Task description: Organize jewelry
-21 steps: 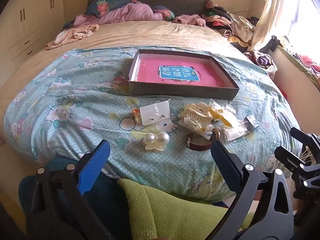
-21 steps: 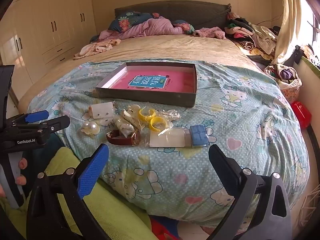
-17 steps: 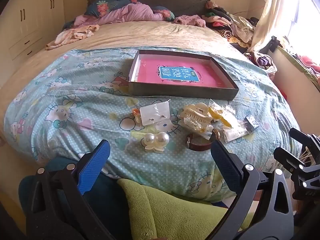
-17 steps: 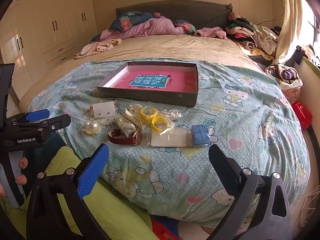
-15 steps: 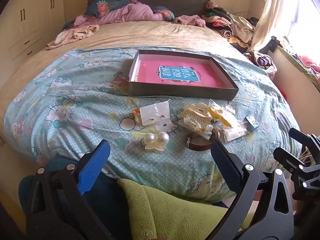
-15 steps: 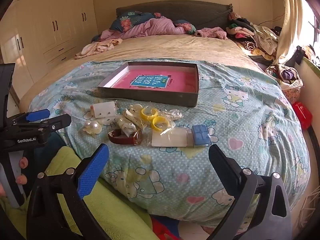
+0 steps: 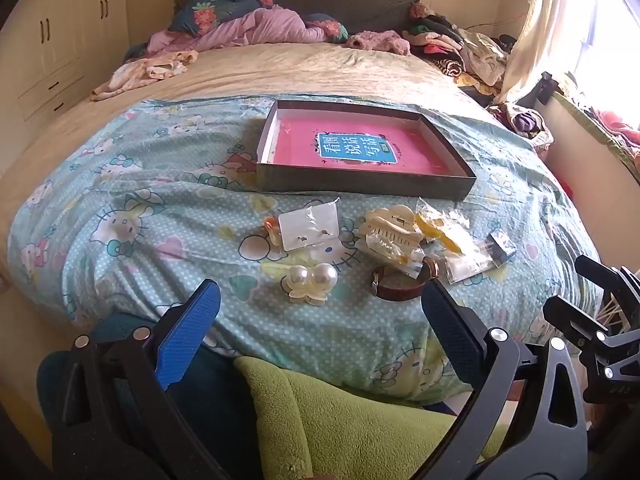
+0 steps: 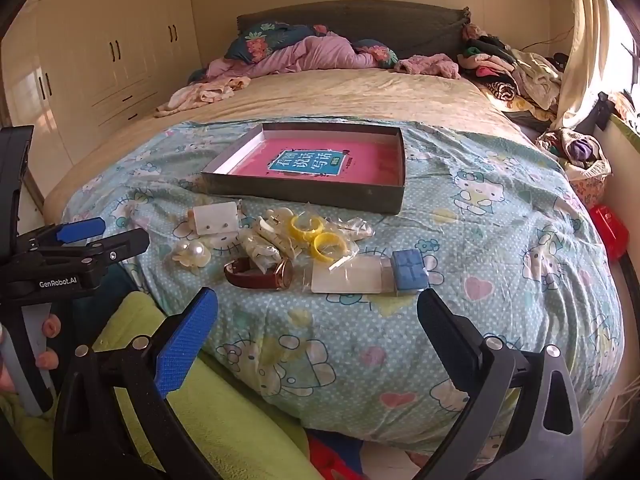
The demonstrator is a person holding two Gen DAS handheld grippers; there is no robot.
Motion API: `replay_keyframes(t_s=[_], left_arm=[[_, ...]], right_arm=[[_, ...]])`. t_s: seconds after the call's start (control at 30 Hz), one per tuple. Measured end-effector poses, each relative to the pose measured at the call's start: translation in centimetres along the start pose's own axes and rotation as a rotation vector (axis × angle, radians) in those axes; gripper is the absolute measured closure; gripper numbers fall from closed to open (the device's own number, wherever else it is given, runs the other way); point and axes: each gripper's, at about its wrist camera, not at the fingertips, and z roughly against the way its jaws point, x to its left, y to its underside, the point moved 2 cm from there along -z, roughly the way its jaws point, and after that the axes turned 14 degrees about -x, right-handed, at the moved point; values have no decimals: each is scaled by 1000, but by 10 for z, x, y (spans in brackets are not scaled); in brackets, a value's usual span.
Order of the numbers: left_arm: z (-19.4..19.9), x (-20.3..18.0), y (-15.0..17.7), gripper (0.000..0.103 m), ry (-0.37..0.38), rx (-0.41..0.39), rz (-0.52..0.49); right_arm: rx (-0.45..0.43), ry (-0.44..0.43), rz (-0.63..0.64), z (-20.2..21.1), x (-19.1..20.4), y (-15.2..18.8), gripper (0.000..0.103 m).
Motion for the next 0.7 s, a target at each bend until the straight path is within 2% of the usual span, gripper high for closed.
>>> replay_keyframes(t_s=[0.7], left_arm=[[4,1,-5,9,-2,0,1]], right_arm=[[3,-9,-1,-1,1,1,4]])
